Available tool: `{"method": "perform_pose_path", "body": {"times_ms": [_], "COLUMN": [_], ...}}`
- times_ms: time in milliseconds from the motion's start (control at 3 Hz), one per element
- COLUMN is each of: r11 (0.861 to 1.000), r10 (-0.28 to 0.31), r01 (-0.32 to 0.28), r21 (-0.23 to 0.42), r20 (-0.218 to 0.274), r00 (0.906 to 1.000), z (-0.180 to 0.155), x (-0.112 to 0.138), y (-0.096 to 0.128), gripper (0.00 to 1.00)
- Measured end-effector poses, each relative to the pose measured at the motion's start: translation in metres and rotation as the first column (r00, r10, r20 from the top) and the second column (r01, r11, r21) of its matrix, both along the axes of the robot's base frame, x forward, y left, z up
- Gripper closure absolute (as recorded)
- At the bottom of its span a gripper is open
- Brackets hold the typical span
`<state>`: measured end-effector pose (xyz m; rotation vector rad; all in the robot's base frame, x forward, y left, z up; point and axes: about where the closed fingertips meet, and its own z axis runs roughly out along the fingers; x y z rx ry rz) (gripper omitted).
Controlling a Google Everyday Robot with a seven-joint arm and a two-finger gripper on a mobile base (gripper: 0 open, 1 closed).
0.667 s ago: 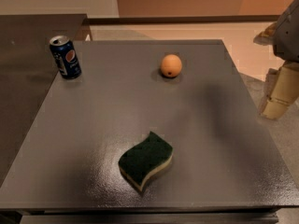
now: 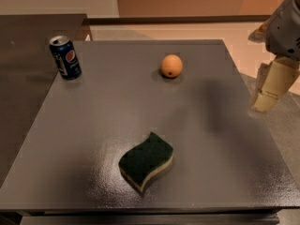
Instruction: Move orange near sponge
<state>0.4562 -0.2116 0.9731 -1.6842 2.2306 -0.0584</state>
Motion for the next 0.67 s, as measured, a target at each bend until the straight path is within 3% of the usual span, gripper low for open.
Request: {"method": "perform_pose_path", "body": {"times_ms": [667], "r11": [0.992], "r10": [-0.046], "r01": [0.043], "r21": [0.122], "r20": [0.022], "r00": [0.9987], "z": [-0.023], "x": [0.064], "y": [0.022], "gripper": [0.0]}}
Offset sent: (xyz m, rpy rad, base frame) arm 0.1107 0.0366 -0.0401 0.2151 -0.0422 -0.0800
